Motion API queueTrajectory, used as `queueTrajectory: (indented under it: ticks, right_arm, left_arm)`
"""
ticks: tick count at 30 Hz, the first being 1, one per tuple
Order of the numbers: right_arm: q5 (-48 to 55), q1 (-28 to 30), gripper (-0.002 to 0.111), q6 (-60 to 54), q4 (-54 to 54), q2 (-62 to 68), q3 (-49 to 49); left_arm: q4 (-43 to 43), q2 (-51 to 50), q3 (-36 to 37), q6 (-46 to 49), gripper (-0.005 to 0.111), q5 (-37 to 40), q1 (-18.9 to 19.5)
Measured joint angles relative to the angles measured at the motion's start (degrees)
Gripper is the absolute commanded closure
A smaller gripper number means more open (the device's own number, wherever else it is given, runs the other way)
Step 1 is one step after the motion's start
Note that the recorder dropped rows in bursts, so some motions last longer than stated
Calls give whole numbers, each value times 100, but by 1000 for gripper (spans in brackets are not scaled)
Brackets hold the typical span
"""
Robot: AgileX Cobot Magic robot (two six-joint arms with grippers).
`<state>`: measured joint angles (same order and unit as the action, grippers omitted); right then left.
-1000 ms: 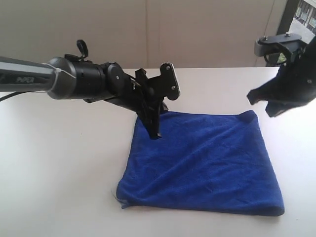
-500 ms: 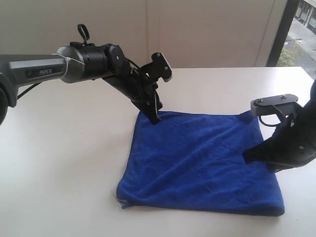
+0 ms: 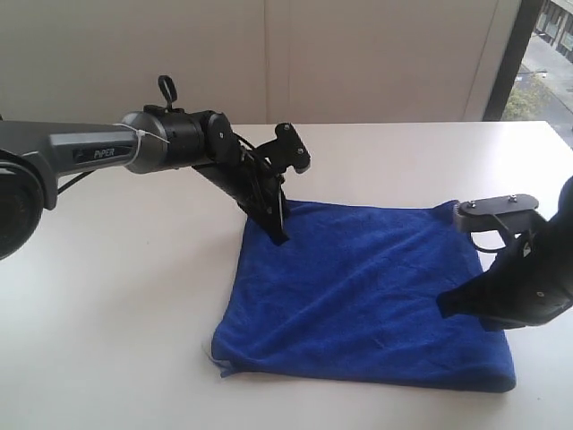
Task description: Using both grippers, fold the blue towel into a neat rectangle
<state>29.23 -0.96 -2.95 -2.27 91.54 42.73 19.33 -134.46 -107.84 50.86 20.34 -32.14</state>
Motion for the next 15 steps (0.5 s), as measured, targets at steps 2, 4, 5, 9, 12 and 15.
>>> queueTrajectory:
  ticks: [2,4,5,9,12,15]
  right_arm:
    - [-119,-11,108,0,-39,0,-10]
    - [-229,-11,108,0,-59,0,-65]
    - [-236,-11,108,0,-52,0,-94]
    - [-330,-11,108,0,-62,0,-197]
    - [-357,-11,108,0,-116,80,-227]
    - [-347,-11,108,0,-173,283,-275]
  left_arm:
    - [-34,-22,-13,0,107,-21,0]
    - [-50,-37,-12,0,107,-57,0]
    - [-50,-41,-12,-4,107,-57,0]
    - [-60,-51,-26,-28,107,-57,0]
    - [-71,-51,-26,-28,107,-57,0]
    - [-71,-51,-34,-42,107,-57,0]
